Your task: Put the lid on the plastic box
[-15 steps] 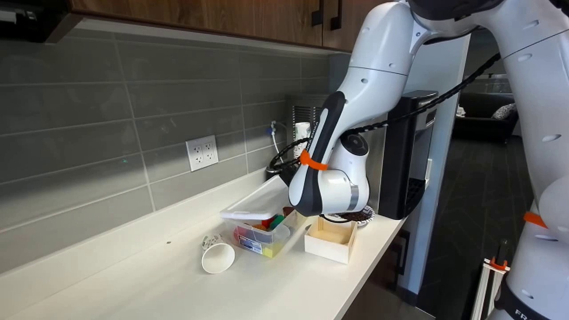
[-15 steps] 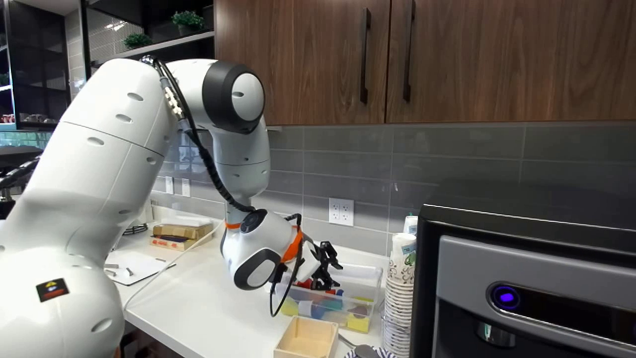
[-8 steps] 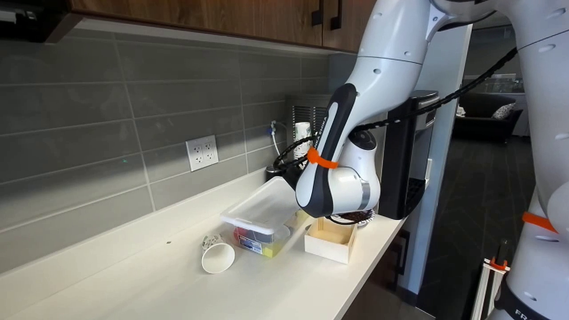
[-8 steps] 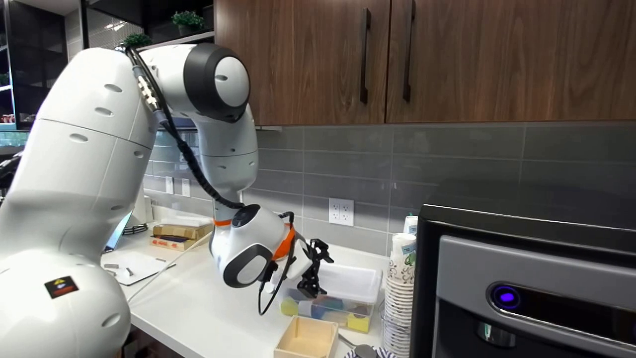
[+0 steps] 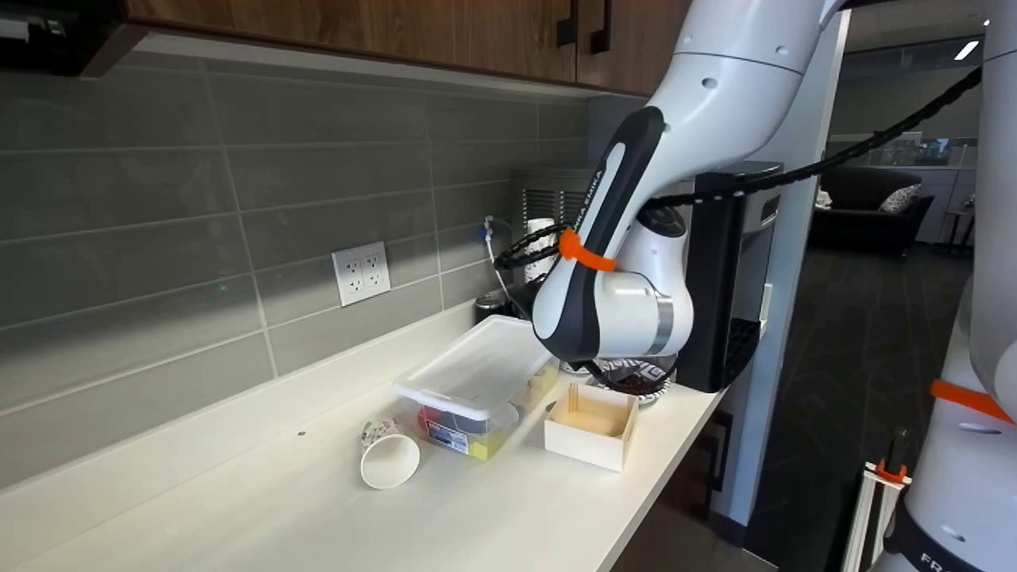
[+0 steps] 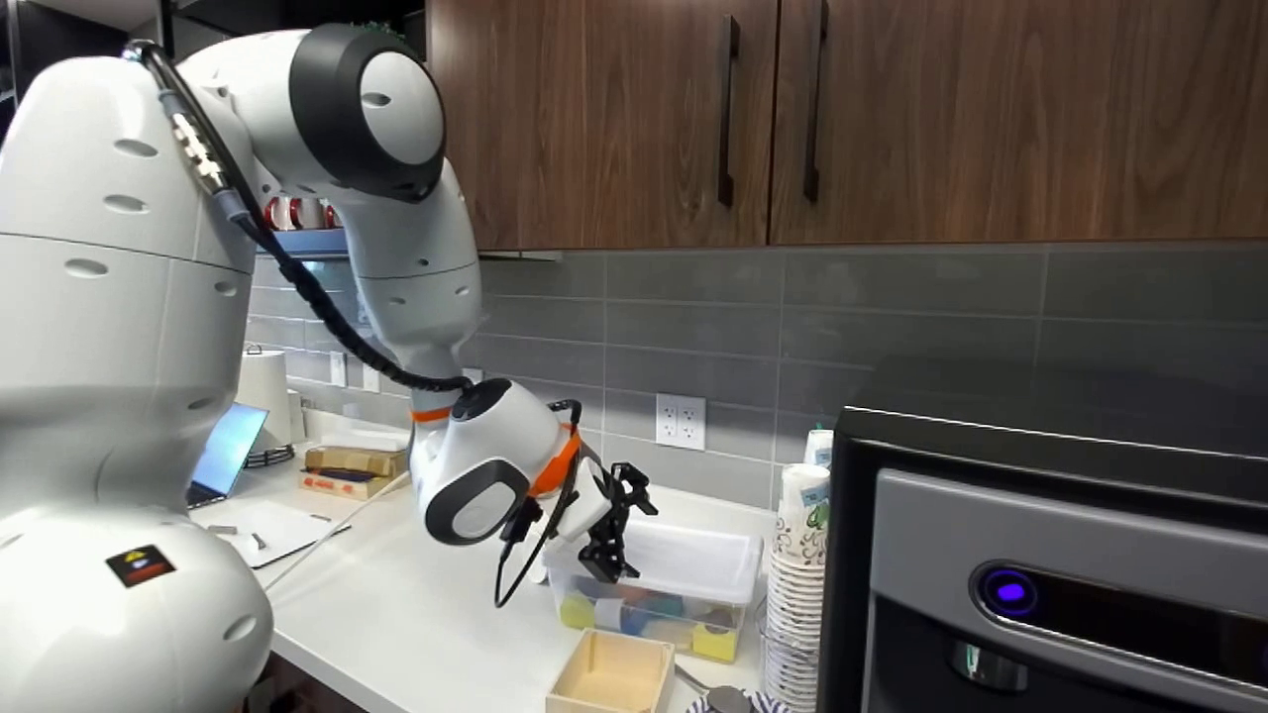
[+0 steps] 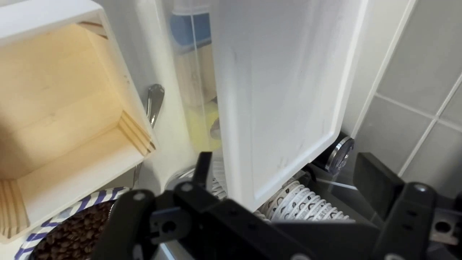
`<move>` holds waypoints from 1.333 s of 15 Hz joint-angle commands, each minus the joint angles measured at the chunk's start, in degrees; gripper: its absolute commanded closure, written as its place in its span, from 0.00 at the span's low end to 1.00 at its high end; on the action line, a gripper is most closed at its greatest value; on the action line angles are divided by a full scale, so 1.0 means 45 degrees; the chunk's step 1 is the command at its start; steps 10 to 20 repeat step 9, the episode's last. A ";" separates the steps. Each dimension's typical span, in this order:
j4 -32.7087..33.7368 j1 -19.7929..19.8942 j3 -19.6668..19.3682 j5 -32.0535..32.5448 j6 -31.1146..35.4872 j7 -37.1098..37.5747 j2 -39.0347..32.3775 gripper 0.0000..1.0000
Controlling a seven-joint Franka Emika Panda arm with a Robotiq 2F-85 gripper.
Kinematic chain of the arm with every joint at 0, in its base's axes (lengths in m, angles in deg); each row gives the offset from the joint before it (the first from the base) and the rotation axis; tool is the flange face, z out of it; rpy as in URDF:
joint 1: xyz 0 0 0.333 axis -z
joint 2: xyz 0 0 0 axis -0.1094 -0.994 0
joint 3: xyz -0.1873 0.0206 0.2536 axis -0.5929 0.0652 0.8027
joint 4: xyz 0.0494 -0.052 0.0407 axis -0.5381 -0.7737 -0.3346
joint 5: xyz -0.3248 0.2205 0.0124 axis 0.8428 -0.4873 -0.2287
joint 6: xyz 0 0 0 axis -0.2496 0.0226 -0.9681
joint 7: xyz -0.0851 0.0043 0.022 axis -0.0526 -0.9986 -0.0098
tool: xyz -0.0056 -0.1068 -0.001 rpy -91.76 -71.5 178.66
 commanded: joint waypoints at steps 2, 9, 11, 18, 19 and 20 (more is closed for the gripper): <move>-0.0432 -0.0605 0.0036 -0.2392 -0.1072 -0.1819 0.1644 0.00; -0.0301 -0.0935 0.0387 -0.5048 -0.1359 -0.4034 0.2456 0.00; -0.0301 -0.0935 0.0387 -0.5048 -0.1359 -0.4034 0.2456 0.00; -0.0301 -0.0935 0.0387 -0.5048 -0.1359 -0.4034 0.2456 0.00; -0.0301 -0.0935 0.0387 -0.5048 -0.1359 -0.4034 0.2456 0.00; -0.0301 -0.0935 0.0387 -0.5048 -0.1359 -0.4034 0.2456 0.00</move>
